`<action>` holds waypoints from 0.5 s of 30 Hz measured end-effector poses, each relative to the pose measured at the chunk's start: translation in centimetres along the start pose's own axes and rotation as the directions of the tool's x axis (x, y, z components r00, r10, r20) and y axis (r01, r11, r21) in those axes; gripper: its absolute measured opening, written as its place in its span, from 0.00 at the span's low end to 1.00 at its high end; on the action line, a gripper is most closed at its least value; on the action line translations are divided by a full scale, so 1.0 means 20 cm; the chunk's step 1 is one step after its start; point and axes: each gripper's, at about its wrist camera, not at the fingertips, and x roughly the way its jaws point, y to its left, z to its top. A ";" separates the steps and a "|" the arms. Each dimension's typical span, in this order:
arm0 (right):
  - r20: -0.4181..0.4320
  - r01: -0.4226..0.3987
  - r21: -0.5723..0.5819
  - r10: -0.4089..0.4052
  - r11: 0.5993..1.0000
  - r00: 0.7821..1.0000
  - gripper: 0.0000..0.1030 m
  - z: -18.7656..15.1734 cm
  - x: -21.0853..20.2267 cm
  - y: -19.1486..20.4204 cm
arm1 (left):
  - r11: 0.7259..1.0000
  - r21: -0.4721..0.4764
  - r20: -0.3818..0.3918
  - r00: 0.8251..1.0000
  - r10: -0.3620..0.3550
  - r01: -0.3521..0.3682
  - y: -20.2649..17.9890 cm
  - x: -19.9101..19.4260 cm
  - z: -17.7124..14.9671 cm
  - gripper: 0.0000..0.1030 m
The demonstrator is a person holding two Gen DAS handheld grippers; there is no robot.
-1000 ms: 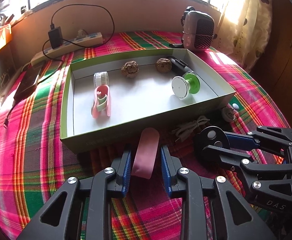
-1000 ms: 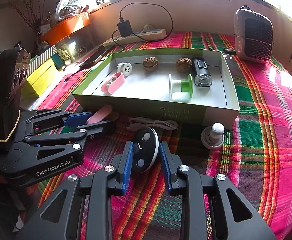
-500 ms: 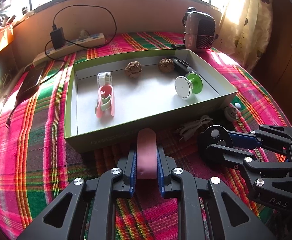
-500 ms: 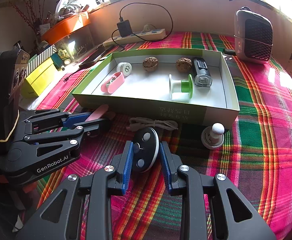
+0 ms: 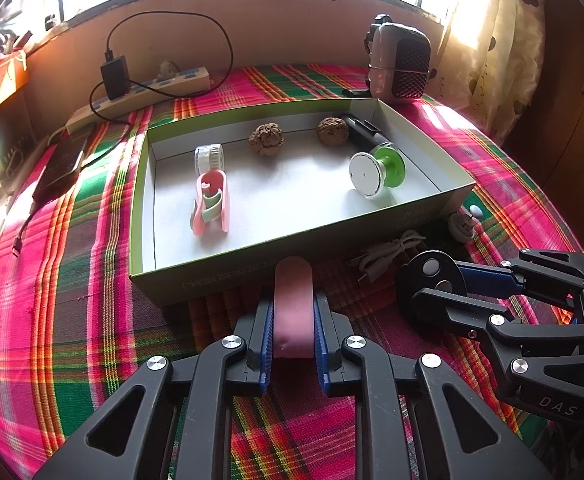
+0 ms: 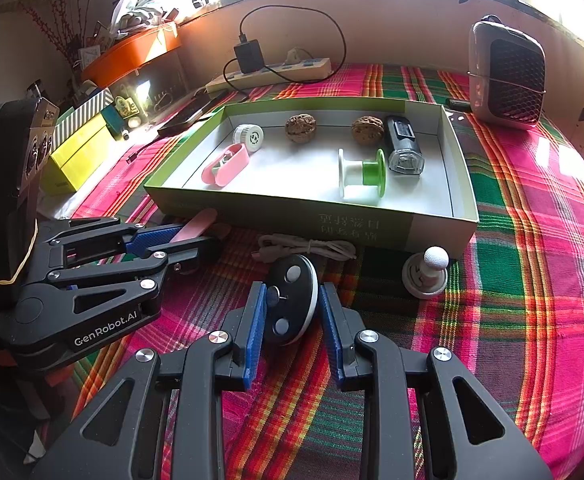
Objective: Organize objects
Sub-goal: 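Carry the pink block in the left gripper while the right gripper carries the black disc over the tray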
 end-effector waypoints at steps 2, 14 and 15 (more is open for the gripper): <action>0.000 0.001 -0.001 -0.001 1.000 1.000 0.28 0.00 0.00 0.00 | 1.000 -0.003 0.001 1.000 -0.003 0.003 0.00 0.00 0.00 0.15; 0.011 0.002 -0.012 -0.001 1.000 1.000 0.27 0.02 -0.03 0.01 | 1.000 -0.003 0.007 1.000 -0.001 0.001 0.00 -0.03 -0.01 0.15; 0.011 0.004 -0.014 -0.004 1.000 1.000 0.27 0.02 -0.03 0.02 | 1.000 0.000 0.012 1.000 -0.001 0.001 0.00 -0.04 -0.01 0.15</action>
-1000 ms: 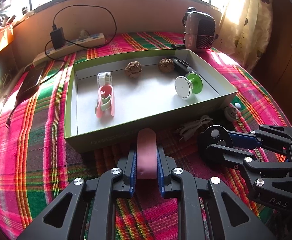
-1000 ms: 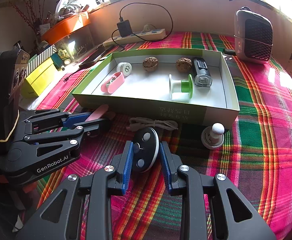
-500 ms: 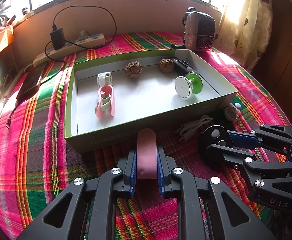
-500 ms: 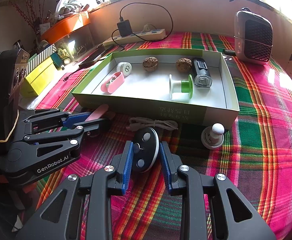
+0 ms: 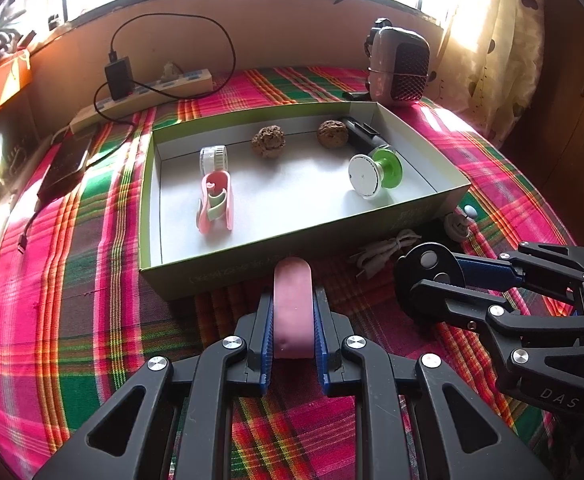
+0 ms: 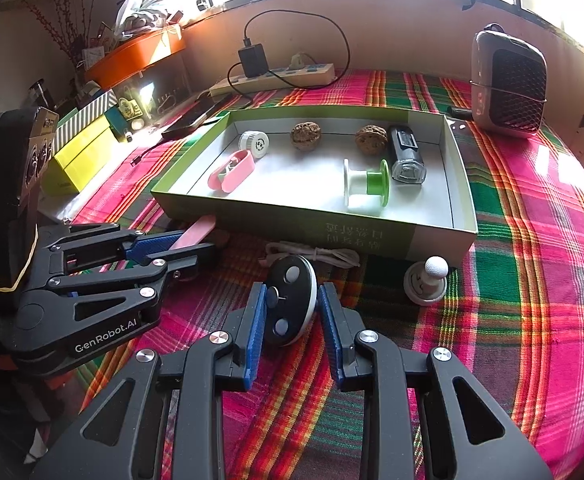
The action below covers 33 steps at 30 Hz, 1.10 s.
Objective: Organize objects
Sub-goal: 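Carry the pink block in the left gripper while the right gripper carries the black disc over the tray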
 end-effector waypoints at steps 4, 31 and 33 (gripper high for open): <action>0.007 -0.005 -0.002 0.005 1.000 1.000 0.27 0.01 -0.02 0.01 | 1.000 0.002 0.016 1.000 0.004 -0.005 0.00 -0.05 0.00 0.15; 0.079 0.043 -0.004 -0.042 0.999 0.996 0.27 0.38 -0.02 -0.05 | 0.999 -0.049 0.065 0.998 -0.017 0.021 0.09 -0.04 0.21 0.15; 0.074 0.042 0.009 -0.043 0.999 0.996 0.27 0.42 0.02 -0.08 | 0.999 -0.047 0.062 0.998 -0.016 0.019 0.09 -0.02 0.23 0.15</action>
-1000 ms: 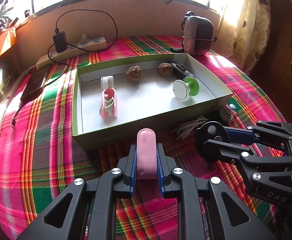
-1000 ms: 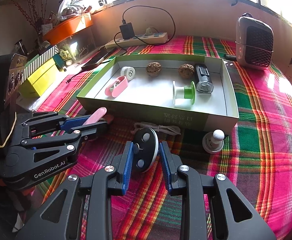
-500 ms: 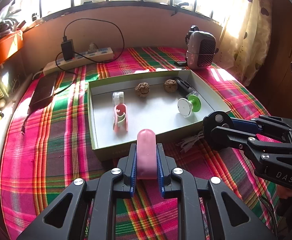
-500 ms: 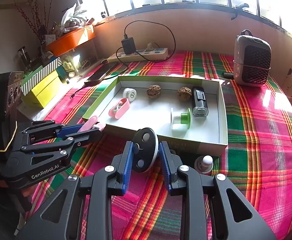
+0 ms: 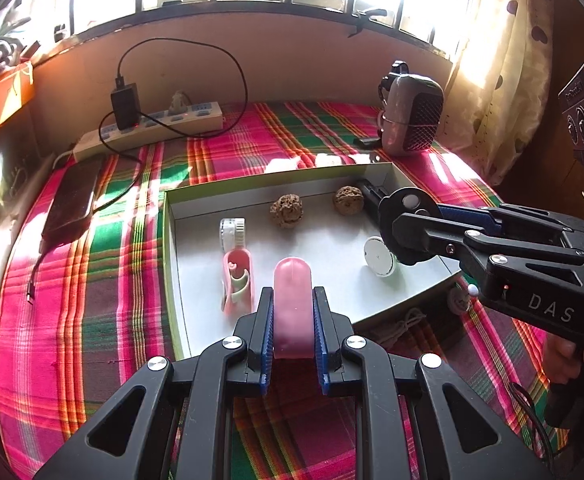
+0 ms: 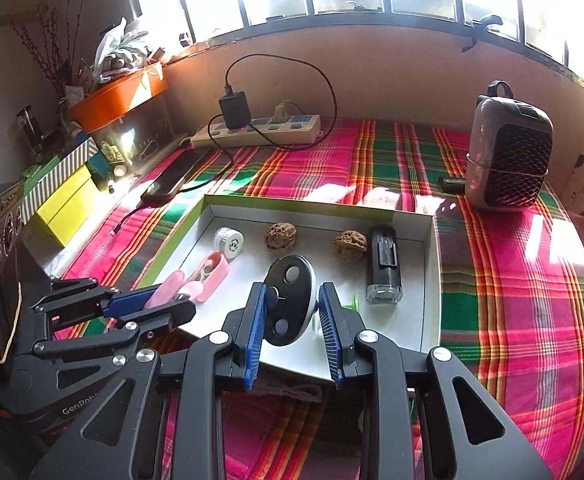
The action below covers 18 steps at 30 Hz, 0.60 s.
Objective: Organize objects
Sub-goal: 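Carry the pink block in the left gripper while the right gripper carries the black disc over the tray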
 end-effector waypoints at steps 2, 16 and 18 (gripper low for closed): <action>-0.010 0.002 0.011 -0.002 1.000 1.000 0.27 0.03 0.04 -0.02 | 1.000 0.003 -0.006 1.000 0.000 0.001 0.00 0.03 0.02 0.15; -0.092 0.000 0.016 0.001 1.000 0.996 0.27 0.12 0.30 -0.07 | 1.000 -0.007 -0.047 0.999 0.005 -0.006 0.04 0.20 0.11 0.15; -0.098 0.000 0.015 0.002 1.000 0.995 0.27 0.13 0.33 -0.07 | 1.000 -0.009 -0.053 0.999 0.008 -0.009 0.05 0.22 0.11 0.15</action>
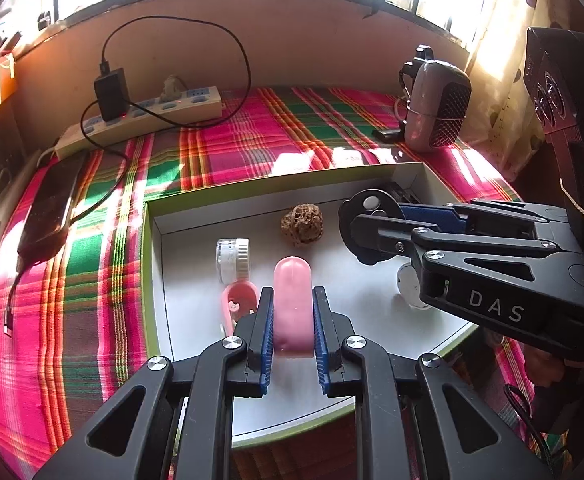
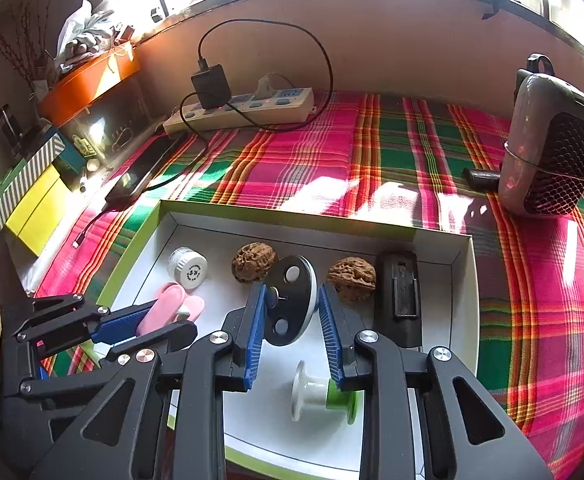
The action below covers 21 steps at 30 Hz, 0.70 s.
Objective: Organize objects
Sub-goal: 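Carry the pink block in the left gripper while the right gripper carries the black disc over the tray, then open the right gripper to release the black disc while the left gripper releases the pink block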
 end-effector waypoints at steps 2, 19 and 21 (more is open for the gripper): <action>-0.007 0.002 0.000 -0.002 1.000 1.000 0.27 0.01 0.02 0.00 | 1.000 -0.002 -0.005 1.000 -0.001 0.001 0.00 0.02 0.00 0.15; -0.040 0.011 -0.008 -0.011 1.000 0.999 0.27 0.03 0.13 -0.01 | 1.000 -0.011 -0.020 1.000 0.021 -0.022 0.02 0.08 0.04 0.15; -0.038 0.011 -0.008 -0.012 1.000 0.999 0.27 0.03 0.13 0.00 | 1.000 -0.011 -0.020 1.000 0.023 -0.023 0.02 0.08 0.04 0.15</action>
